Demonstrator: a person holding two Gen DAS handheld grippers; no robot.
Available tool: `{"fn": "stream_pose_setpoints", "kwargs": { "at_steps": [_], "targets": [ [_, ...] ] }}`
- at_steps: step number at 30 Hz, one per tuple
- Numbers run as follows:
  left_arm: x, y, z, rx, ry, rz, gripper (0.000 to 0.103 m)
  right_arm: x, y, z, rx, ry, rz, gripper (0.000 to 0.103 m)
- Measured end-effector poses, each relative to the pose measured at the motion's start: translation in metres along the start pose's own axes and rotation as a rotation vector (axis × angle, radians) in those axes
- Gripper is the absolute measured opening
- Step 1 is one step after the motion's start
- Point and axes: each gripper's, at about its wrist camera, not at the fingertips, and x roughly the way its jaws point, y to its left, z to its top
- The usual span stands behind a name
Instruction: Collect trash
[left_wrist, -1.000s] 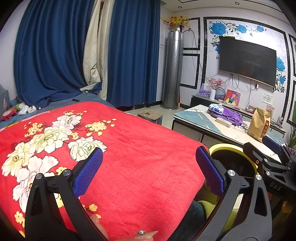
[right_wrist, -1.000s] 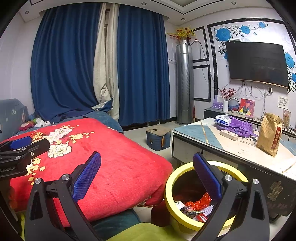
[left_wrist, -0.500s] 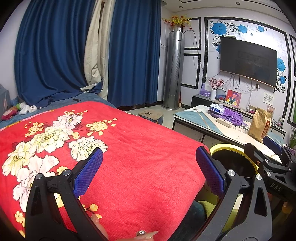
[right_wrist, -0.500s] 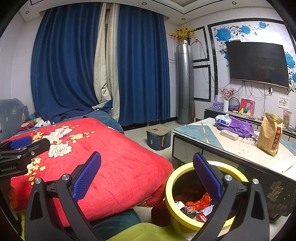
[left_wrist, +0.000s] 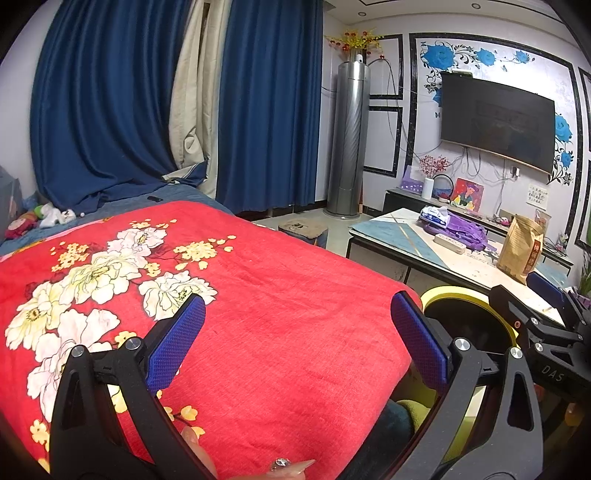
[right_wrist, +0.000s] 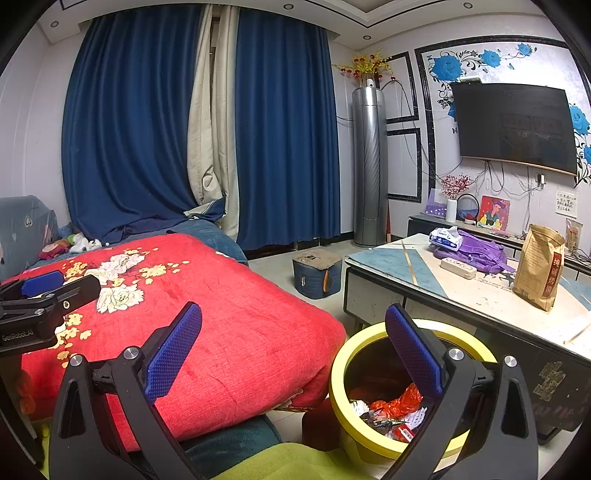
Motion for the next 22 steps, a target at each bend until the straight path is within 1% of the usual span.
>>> {"fn": "stream_pose_setpoints", "kwargs": {
  "at_steps": [2, 7, 10, 13, 15, 17, 18, 19, 21, 22],
  "targets": [
    [0.0, 0.0, 0.0, 0.002, 0.004, 0.003, 0.092, 0.0, 0.0, 0.0, 0.0, 0.0, 0.0, 0.097],
    [0.004, 0.004, -0.001, -0.002, 0.021, 0.036, 0.092, 0.0, 0.001, 0.0, -0.004, 0.003, 0.01, 0.097],
    [0.005, 0.009, 0.0, -0.024, 0.028, 0.055, 0.092, 0.002, 0.006, 0.003, -0.021, 0.012, 0.04, 0.097],
    [0.004, 0.023, 0.002, -0.082, 0.029, 0.079, 0.092, 0.005, 0.018, 0.009, -0.046, 0.032, 0.098, 0.097],
    [0.003, 0.042, 0.006, -0.152, 0.046, 0.107, 0.092, 0.009, 0.03, 0.016, -0.048, 0.044, 0.147, 0.097],
    [0.0, 0.077, 0.009, -0.234, 0.068, 0.197, 0.092, 0.02, 0.059, 0.026, -0.062, 0.077, 0.228, 0.097],
    [-0.006, 0.101, 0.011, -0.277, 0.069, 0.254, 0.092, 0.03, 0.083, 0.032, -0.08, 0.113, 0.3, 0.097],
    [-0.014, 0.125, 0.012, -0.317, 0.065, 0.318, 0.092, 0.036, 0.1, 0.034, -0.094, 0.135, 0.339, 0.097],
    [-0.032, 0.172, 0.01, -0.385, 0.059, 0.44, 0.092, 0.055, 0.161, 0.037, -0.145, 0.225, 0.465, 0.097],
    [-0.042, 0.198, 0.007, -0.415, 0.066, 0.513, 0.092, 0.064, 0.203, 0.035, -0.181, 0.283, 0.549, 0.097]
  ]
}}
